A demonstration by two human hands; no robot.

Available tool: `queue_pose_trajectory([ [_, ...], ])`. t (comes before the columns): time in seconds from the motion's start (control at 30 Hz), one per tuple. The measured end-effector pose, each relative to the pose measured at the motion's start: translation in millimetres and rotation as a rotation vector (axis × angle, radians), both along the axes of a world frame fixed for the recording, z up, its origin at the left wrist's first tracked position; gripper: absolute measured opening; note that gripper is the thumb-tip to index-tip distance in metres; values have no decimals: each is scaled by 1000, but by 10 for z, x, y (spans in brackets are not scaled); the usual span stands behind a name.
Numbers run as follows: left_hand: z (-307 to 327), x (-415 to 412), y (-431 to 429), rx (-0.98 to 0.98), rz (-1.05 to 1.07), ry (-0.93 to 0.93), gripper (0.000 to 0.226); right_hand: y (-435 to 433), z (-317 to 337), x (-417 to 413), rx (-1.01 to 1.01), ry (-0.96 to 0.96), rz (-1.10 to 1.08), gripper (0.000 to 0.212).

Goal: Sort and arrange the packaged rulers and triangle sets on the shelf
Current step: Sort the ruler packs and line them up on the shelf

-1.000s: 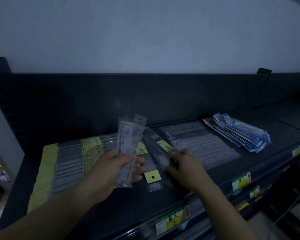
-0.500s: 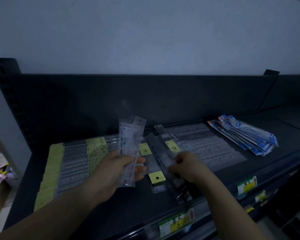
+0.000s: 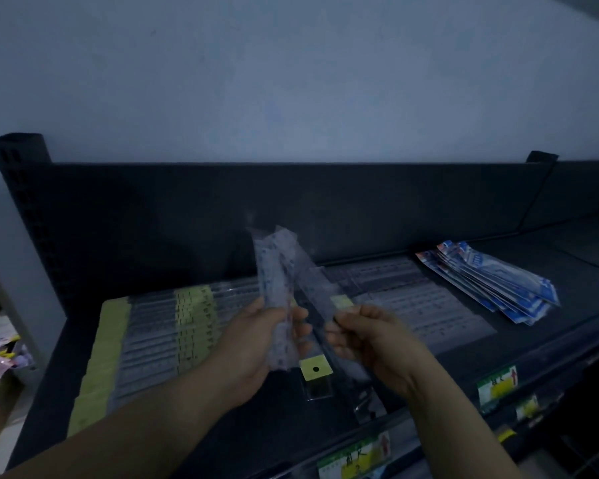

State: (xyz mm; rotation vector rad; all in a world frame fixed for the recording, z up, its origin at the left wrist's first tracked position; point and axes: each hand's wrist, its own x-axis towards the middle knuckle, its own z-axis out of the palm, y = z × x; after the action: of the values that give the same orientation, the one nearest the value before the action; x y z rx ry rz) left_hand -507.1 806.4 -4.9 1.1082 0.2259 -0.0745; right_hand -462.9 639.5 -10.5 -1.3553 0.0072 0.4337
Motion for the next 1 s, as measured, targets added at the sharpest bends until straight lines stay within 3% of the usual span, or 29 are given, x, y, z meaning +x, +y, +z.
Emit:
queue_pose_trajectory([
  [0.17,12,53,98,-23,17,-4,25,-245,41,57,-39,-114,55,6],
  [0.27,11,95,329,32,-94,42,44,-522,90,141,-108,-159,133,5],
  [0.4,54,100,539,1,-302,130,71,-684,93,259,-246,-177,309,26],
  [0.57,100,35,584,241,-537,150,80,-585,168,360,-348,-202,493,9],
  [0.67,118,-1,628,285,-646,157,68,-451,226,389,-434,-261,496,9],
  [0.8,85,-26,721,97,-662,168,39,-260,183,402,-449,-341,168,21],
  [0.87,16,-14,756,5,-550,159,34,-242,102,385,-602,-402,88,21],
  [1.0,-46,4,757,-3,-448,100,37,-168,-187,308,-1137,-485,187,34],
])
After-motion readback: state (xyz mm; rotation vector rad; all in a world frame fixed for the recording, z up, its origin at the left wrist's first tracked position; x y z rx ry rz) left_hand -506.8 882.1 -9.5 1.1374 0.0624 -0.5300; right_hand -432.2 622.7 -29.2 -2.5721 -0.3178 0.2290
